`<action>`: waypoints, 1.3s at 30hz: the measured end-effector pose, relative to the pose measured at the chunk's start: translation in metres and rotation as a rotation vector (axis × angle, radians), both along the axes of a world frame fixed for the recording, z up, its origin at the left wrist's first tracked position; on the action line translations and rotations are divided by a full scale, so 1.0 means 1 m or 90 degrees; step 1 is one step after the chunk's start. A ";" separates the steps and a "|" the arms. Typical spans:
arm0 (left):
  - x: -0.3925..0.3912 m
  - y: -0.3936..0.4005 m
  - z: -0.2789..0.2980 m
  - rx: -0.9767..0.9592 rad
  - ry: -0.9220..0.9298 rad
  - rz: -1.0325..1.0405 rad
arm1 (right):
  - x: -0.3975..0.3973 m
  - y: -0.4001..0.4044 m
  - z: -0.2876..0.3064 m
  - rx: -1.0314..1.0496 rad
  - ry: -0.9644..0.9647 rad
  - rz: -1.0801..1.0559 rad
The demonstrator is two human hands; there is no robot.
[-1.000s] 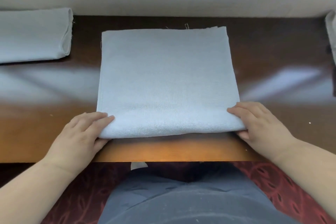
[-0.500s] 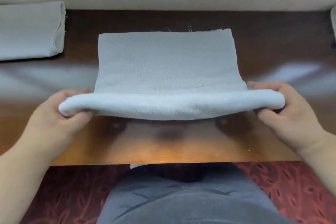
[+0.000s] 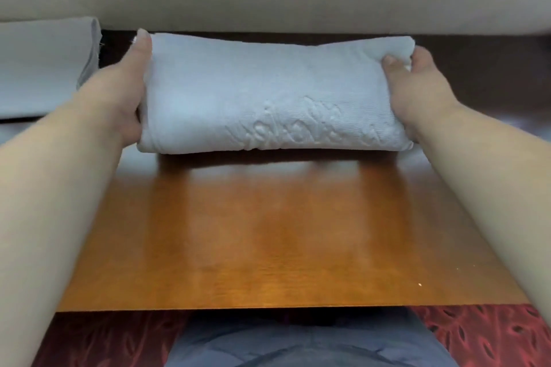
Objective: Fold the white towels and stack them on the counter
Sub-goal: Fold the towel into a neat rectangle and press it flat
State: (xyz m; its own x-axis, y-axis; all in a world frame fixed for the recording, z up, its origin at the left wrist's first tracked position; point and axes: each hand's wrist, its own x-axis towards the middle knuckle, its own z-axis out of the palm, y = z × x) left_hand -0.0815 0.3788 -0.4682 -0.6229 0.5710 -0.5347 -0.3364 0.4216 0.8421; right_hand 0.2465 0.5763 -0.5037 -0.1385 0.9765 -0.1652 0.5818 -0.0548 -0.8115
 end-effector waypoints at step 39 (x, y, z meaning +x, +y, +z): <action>0.028 0.025 -0.033 -0.362 0.708 -0.444 | -0.022 -0.013 0.003 0.123 -0.474 0.309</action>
State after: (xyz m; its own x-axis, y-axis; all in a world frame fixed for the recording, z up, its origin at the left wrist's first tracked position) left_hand -0.0533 0.4037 -0.5009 -0.5484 0.8070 -0.2191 0.7876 0.5865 0.1889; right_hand 0.2250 0.5632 -0.5010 -0.4647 0.8587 -0.2160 0.8830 0.4311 -0.1858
